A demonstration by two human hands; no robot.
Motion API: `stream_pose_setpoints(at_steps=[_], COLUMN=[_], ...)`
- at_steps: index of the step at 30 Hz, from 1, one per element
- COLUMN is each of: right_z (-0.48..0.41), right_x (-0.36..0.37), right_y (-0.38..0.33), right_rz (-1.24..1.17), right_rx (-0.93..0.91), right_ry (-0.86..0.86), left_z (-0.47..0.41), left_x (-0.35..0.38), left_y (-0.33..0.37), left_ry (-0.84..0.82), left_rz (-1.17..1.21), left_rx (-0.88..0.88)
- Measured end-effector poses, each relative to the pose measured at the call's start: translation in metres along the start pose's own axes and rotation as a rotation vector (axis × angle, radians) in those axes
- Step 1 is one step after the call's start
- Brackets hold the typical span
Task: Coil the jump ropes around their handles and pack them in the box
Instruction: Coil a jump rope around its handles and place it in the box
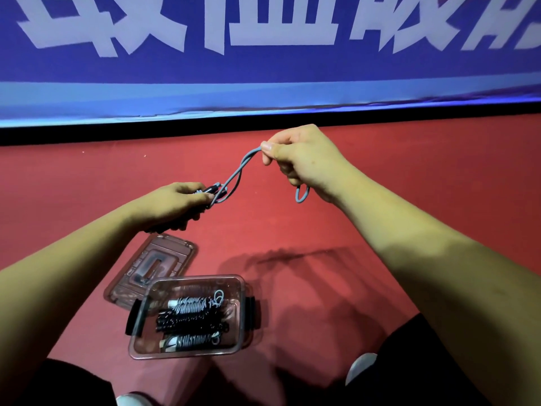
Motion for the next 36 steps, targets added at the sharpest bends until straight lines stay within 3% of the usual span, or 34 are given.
stream_pose_setpoints(at_steps=[6,11,16,24,29,36], right_z=[-0.011,-0.013,-0.014,-0.022,-0.023,-0.032], right_x=[-0.001,0.030,0.048,0.053,0.049,0.022], right_y=[0.014,0.021,0.028,0.038,0.041,0.057], right_rz=[-0.102,-0.392,-0.564,-0.777,-0.781,-0.848], right_rx=[0.054,0.163,0.233,0.317,0.307,0.332], right_ry=[0.011,-0.205,-0.262,-0.202,-0.168,-0.060], left_z=[-0.002,-0.001,0.009,0.017,0.021,0.023], left_x=[0.009,0.035,0.068,0.074,0.075,0.073], left_y=[0.007,0.015,0.022,0.054,0.059,0.069], left_ry=[-0.122,-0.271,-0.390,-0.216,-0.127,-0.092], left_rz=[-0.168,-0.277,-0.401,-0.352,-0.273,-0.165], left_rx=[0.107,0.181,0.217,0.323,0.287,0.332])
Point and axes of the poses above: each hand's wrist, its own z-axis away from the middle knuckle, its own x-axis out of the palm, y = z × x, the point moved 9 cm from there along -z, towards the middle knuckle, and after that the axes turned 10 degrees about x, right-handed, at the moved point
